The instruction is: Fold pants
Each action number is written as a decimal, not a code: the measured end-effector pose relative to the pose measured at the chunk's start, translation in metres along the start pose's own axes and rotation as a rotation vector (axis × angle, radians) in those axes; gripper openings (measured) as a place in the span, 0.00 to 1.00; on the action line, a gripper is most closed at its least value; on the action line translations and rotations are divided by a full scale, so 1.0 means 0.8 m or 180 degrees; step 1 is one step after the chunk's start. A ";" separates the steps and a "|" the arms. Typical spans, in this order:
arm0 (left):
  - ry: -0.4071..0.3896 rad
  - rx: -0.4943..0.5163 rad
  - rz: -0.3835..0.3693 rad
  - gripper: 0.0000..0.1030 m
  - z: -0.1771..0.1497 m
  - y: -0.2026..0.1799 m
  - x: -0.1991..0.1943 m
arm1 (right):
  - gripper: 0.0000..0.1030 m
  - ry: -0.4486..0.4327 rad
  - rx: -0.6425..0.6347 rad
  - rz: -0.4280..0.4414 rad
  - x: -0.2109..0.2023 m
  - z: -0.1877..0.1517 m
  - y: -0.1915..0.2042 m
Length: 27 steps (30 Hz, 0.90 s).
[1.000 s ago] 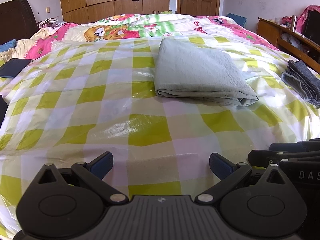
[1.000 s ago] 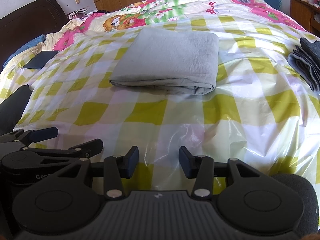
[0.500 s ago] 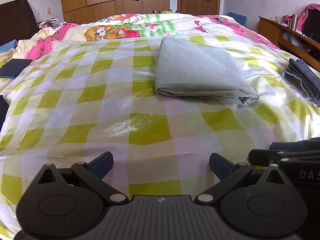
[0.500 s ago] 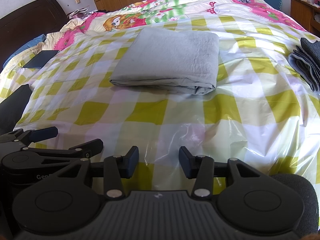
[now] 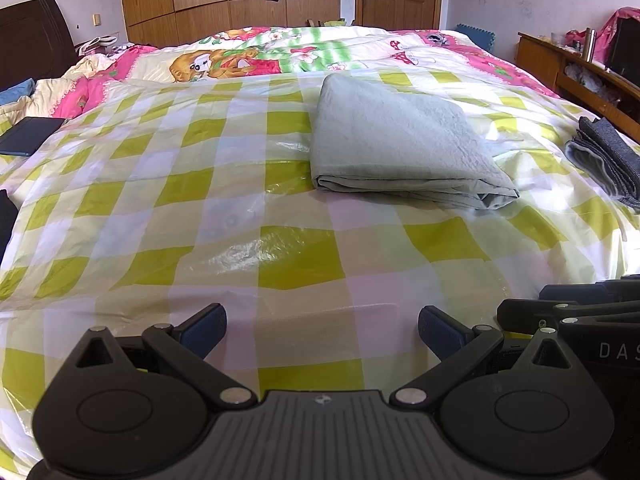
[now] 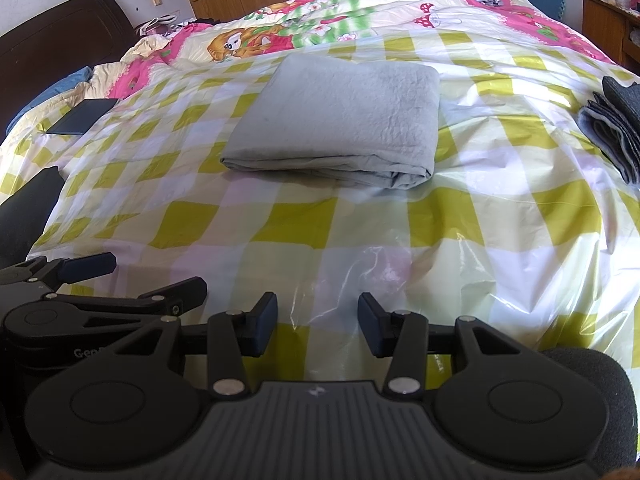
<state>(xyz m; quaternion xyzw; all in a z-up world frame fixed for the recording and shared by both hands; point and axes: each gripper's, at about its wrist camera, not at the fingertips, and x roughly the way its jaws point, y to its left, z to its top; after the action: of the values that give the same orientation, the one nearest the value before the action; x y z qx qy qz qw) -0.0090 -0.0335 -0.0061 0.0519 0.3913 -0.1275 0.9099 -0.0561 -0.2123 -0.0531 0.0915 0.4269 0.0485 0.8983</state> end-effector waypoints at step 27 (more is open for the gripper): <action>0.0012 -0.0011 -0.0008 1.00 -0.002 0.000 0.002 | 0.45 0.0004 -0.0002 -0.0004 0.000 0.000 0.001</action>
<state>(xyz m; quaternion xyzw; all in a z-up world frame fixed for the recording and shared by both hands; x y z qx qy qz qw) -0.0092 -0.0332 -0.0083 0.0500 0.3932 -0.1278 0.9091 -0.0558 -0.2112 -0.0529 0.0910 0.4276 0.0481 0.8981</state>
